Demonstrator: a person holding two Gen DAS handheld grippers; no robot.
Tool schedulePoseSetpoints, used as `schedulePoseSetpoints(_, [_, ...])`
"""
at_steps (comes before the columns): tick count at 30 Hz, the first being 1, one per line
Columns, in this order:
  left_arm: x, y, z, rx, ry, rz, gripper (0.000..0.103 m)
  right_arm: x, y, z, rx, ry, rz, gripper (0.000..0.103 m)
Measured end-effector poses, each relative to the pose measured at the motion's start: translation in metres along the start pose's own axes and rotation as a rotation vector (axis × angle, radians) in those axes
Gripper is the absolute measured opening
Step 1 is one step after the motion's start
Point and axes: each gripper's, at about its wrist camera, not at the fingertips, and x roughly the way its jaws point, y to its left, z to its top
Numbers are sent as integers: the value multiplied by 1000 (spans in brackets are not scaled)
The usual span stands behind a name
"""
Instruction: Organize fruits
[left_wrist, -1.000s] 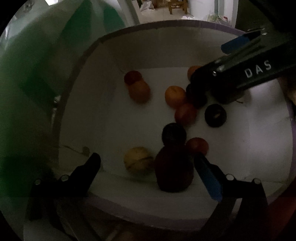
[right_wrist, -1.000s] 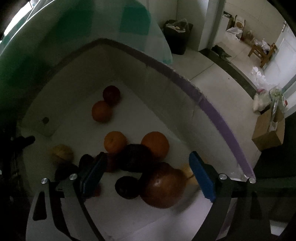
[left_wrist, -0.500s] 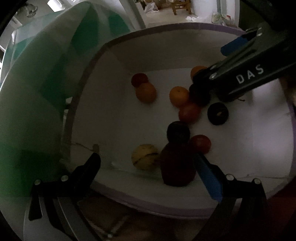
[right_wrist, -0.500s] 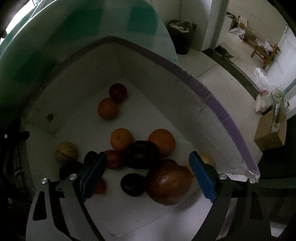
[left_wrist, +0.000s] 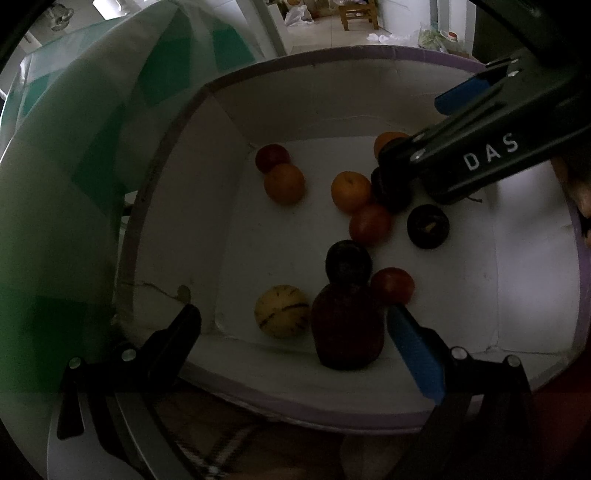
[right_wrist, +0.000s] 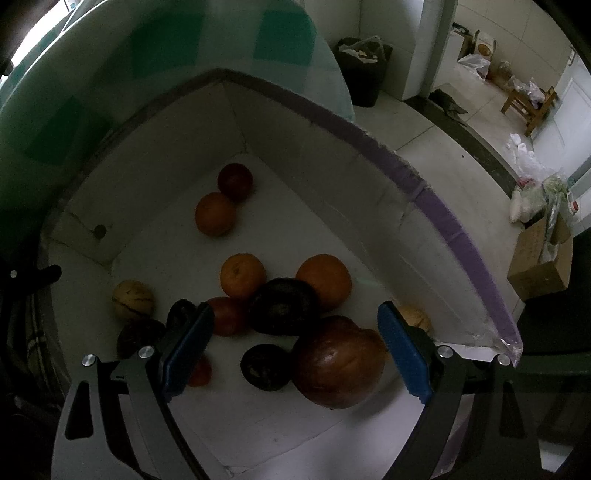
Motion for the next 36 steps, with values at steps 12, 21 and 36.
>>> schedulePoseSetpoints(12, [7,-2,2,-4,5,-4,101,4,1,-1,-2,7,2,87])
schedulePoseSetpoints(21, [9,-3,1,-1,8,-6,101,7,3,-2,-4,11,2,87])
schedulePoseSetpoints(36, [9,-3,0,0,8,-9,101,10,3,-3,-10,19,1,87])
